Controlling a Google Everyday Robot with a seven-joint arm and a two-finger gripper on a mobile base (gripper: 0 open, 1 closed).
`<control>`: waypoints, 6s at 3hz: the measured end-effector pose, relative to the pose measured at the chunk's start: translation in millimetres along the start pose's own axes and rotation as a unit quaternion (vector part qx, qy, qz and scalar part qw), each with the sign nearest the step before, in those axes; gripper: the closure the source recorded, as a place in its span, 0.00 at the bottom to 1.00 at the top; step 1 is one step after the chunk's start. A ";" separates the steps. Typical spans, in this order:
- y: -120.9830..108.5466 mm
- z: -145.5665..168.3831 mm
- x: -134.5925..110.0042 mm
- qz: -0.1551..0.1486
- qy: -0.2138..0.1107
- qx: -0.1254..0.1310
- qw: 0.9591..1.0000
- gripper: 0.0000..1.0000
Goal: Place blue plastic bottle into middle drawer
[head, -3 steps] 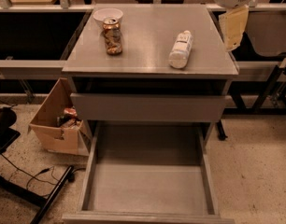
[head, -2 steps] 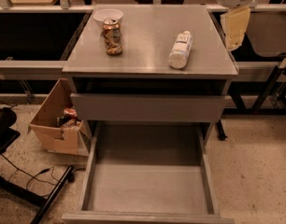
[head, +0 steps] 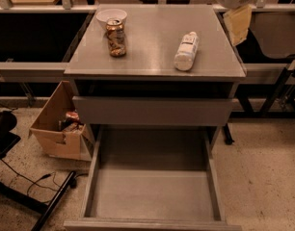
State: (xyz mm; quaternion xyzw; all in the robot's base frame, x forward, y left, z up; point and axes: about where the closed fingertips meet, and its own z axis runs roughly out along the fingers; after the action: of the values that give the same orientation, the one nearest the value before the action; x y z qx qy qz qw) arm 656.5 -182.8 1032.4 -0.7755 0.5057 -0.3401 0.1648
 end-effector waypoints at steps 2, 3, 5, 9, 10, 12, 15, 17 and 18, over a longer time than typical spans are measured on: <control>-17.7 99.2 22.5 -0.096 -0.024 -0.021 0.995 0.00; 14.0 158.2 11.6 -0.142 -0.095 -0.097 0.981 0.00; -3.7 153.4 21.3 -0.254 -0.139 -0.083 0.954 0.00; -28.2 182.7 -31.1 -0.357 -0.147 -0.110 0.916 0.00; -1.2 207.4 -28.9 -0.369 -0.142 -0.167 0.903 0.05; 19.5 230.2 -26.7 -0.355 -0.145 -0.188 0.904 0.47; 8.9 228.4 -19.1 -0.359 -0.128 -0.172 0.908 1.00; 14.2 154.6 4.3 -0.351 -0.155 -0.135 0.913 1.00; 38.6 119.1 -3.3 -0.332 -0.211 -0.095 0.914 1.00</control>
Offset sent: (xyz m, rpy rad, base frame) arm 0.1633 -0.0560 -0.0028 -0.1757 0.1063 0.4001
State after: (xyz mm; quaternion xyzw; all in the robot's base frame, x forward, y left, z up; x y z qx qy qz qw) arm 712.4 -207.1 923.0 -0.9645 0.2022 -0.1546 0.0708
